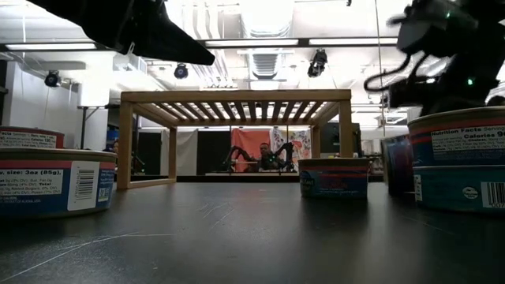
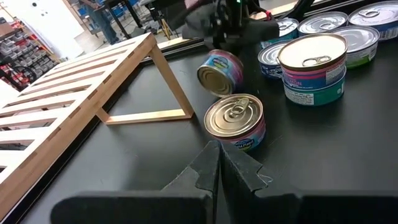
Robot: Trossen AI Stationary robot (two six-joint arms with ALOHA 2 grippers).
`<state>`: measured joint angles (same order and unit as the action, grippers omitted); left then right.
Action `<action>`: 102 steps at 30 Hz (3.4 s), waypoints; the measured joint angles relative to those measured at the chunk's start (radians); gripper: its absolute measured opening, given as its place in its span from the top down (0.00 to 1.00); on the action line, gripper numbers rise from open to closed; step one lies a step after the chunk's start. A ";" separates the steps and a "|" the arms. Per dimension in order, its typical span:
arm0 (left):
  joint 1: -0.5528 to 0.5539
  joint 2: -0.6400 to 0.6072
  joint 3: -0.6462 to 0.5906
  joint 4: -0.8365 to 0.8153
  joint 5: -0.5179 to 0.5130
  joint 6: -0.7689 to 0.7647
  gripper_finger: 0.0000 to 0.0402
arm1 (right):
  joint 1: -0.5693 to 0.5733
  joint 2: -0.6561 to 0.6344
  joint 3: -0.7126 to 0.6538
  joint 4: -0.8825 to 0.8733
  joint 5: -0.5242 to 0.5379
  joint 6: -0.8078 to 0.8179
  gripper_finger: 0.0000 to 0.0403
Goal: Stack canned seafood by type on shelf
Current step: Put the blue and pink tuna can on the shelf
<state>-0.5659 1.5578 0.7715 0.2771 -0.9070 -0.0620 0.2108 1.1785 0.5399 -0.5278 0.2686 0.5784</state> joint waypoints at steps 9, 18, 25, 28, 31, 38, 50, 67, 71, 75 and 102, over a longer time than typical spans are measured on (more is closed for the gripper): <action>0.000 0.000 0.000 -0.004 0.000 -0.003 1.00 | 0.000 -0.006 -0.013 -0.035 0.004 0.009 0.97; 0.000 0.000 0.000 -0.003 0.000 -0.002 1.00 | 0.000 -0.069 0.081 -0.231 -0.125 0.040 0.97; 0.000 0.000 0.000 -0.002 0.000 0.005 1.00 | 0.000 -0.079 0.194 -0.415 -0.138 -0.034 0.97; 0.000 0.000 0.000 -0.002 0.000 0.005 1.00 | 0.000 -0.078 0.228 -0.416 -0.152 -0.207 0.97; -0.009 -0.006 0.000 -0.012 0.000 0.005 1.00 | 0.000 -0.078 0.280 -0.525 -0.169 -0.354 0.97; -0.050 -0.094 0.020 -0.116 0.003 0.012 1.00 | -0.002 -0.063 0.420 -0.563 0.040 -0.541 0.97; -0.050 -0.185 0.018 -0.203 0.000 0.035 1.00 | -0.020 0.172 0.600 -0.572 0.119 -0.852 0.69; -0.048 -0.187 0.017 -0.213 0.001 0.017 1.00 | -0.019 0.333 0.685 -0.712 0.038 -1.182 0.41; -0.048 -0.187 0.017 -0.212 0.001 0.018 1.00 | -0.019 0.372 0.684 -0.705 0.038 -1.236 0.41; -0.048 -0.187 0.017 -0.212 0.001 0.018 1.00 | -0.020 0.416 0.684 -0.697 0.036 -1.271 0.40; -0.048 -0.187 0.017 -0.218 0.001 0.020 1.00 | -0.066 0.542 0.683 -0.597 -0.049 -1.273 0.47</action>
<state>-0.6136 1.3712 0.7887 0.0594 -0.9058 -0.0422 0.1446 1.7203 1.2229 -1.1248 0.2192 -0.6947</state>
